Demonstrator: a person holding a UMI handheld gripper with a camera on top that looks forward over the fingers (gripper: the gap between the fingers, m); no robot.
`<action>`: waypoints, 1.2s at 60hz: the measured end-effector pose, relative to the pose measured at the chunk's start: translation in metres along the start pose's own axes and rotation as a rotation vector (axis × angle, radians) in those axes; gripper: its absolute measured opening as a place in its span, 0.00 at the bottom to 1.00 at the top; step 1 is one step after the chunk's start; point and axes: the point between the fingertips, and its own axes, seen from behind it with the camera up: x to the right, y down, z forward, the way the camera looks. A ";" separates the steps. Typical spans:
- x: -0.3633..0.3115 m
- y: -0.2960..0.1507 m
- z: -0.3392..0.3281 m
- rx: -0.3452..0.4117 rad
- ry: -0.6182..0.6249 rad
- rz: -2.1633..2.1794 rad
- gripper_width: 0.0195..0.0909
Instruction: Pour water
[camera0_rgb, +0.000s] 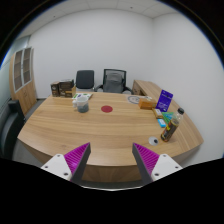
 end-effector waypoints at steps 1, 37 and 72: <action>0.013 0.003 0.004 0.000 0.008 0.002 0.93; 0.339 0.017 0.184 0.122 0.088 0.078 0.94; 0.360 -0.012 0.268 0.221 0.057 0.120 0.26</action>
